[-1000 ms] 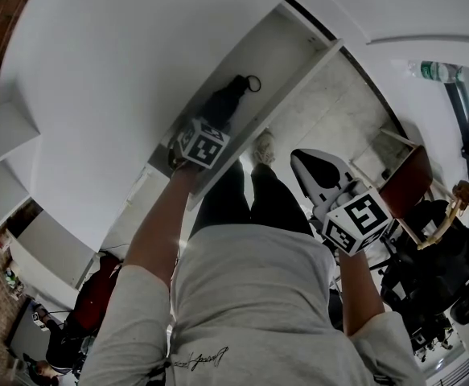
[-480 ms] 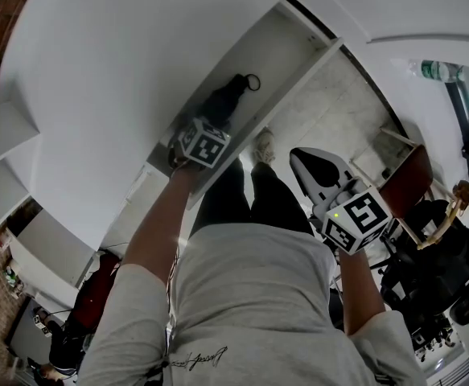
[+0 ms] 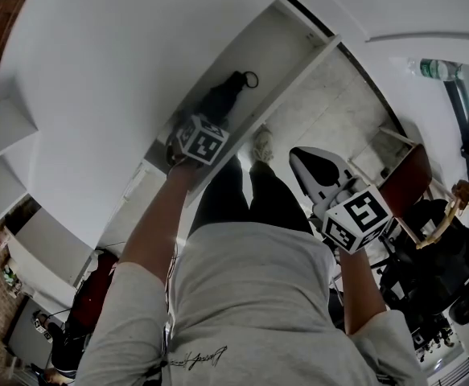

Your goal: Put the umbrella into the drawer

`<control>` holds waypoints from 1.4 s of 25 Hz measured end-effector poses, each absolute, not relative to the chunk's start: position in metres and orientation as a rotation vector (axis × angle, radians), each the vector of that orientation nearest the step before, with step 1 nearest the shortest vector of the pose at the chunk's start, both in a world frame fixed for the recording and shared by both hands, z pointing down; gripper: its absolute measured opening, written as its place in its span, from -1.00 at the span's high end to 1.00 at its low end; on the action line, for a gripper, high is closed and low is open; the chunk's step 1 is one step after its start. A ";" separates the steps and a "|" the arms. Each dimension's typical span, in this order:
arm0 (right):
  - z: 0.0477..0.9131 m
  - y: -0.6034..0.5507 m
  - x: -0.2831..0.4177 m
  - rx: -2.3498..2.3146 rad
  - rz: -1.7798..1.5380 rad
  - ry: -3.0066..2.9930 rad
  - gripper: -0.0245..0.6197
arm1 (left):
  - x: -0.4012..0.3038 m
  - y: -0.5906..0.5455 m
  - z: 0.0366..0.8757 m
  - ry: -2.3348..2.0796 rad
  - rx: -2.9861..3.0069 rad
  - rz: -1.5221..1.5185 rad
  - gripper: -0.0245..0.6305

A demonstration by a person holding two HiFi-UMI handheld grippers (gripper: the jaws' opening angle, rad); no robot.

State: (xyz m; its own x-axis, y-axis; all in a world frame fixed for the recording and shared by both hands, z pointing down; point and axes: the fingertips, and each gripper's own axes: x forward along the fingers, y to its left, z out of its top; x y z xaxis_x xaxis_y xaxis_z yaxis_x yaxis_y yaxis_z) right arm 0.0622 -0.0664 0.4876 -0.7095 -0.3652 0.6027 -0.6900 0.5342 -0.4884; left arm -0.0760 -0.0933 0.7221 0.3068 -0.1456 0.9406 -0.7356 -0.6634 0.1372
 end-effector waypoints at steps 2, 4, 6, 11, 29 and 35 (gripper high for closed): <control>0.486 -0.065 0.063 0.861 1.018 -2.343 0.84 | -0.076 -0.093 0.722 -0.775 2.017 1.360 0.04; 0.486 -0.062 0.066 0.863 1.017 -2.341 0.84 | -0.075 -0.092 0.721 -0.772 2.017 1.359 0.04; 0.486 -0.059 0.067 0.862 1.015 -2.343 0.84 | -0.075 -0.092 0.721 -0.773 2.016 1.362 0.04; 0.483 -0.056 0.071 0.861 1.013 -2.337 0.84 | -0.072 -0.091 0.719 -0.768 2.007 1.367 0.01; 0.466 -0.054 0.063 0.845 0.968 -2.392 0.84 | -0.075 -0.087 0.695 -0.812 2.024 1.341 -0.03; 0.455 -0.054 0.061 0.840 0.940 -2.420 0.84 | -0.076 -0.088 0.679 -0.840 2.035 1.328 -0.03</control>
